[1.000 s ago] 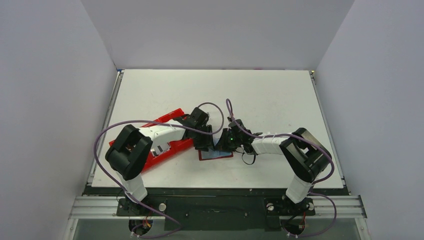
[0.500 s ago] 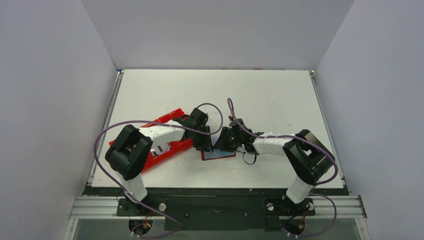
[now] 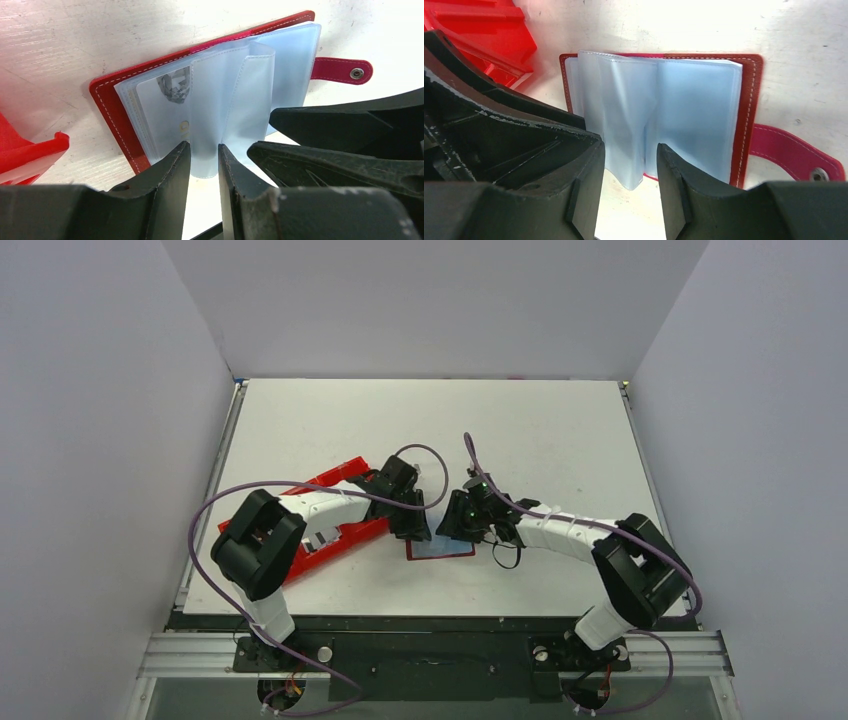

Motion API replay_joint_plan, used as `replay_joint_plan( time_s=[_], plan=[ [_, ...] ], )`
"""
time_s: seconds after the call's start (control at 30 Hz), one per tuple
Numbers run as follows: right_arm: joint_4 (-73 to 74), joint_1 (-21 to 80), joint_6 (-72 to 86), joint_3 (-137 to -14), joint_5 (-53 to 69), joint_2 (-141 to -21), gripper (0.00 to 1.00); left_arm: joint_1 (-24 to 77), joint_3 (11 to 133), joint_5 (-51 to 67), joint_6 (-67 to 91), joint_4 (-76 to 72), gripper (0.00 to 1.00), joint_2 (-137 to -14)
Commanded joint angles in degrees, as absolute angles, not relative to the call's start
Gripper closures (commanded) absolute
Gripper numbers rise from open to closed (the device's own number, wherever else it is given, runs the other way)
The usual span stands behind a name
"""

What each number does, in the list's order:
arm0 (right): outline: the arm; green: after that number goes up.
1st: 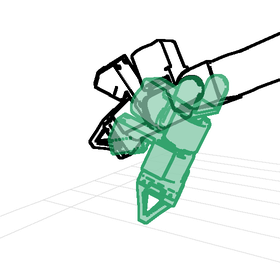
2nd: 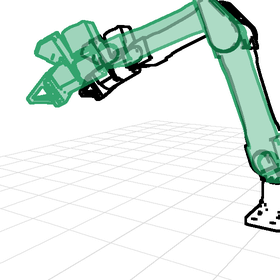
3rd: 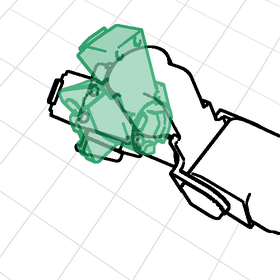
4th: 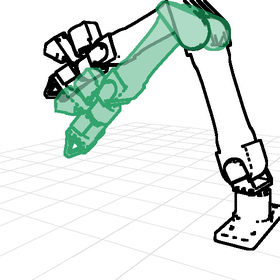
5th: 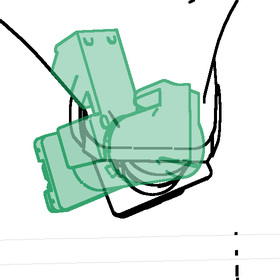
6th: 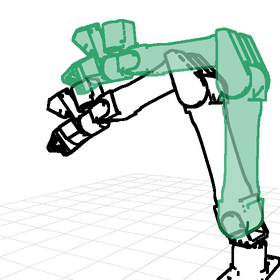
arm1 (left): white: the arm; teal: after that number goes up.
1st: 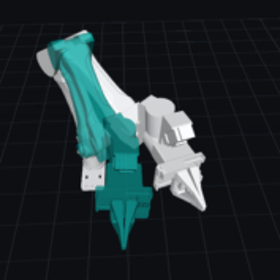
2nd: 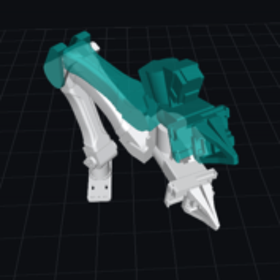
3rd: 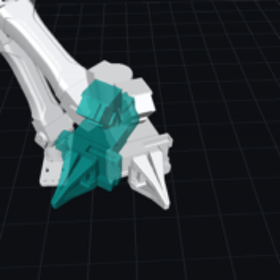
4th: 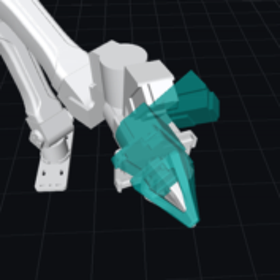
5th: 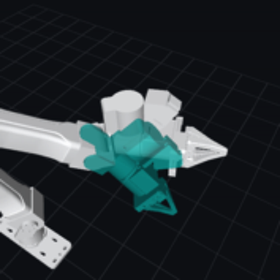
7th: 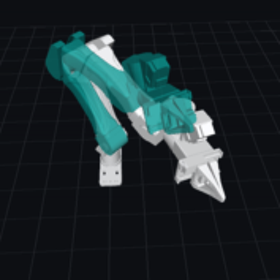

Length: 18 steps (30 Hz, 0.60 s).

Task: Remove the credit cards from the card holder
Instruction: Remove the credit card from the card holder.

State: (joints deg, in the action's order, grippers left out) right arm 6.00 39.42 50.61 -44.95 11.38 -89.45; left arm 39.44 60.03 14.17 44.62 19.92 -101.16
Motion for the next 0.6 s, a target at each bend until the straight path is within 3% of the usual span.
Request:
replay_joint_plan(
  time_s=[0.0, 0.57],
  plan=[
    [8.5, 39.6, 50.0, -47.2, 7.8, -86.0, 0.6, 39.6, 60.9, 16.2, 44.7, 16.1, 0.76, -101.7],
    [13.1, 39.3, 49.5, -46.8, 2.1, -79.8, 0.58, 41.2, 66.3, 18.7, 44.6, 14.2, 0.68, -104.2]
  ],
)
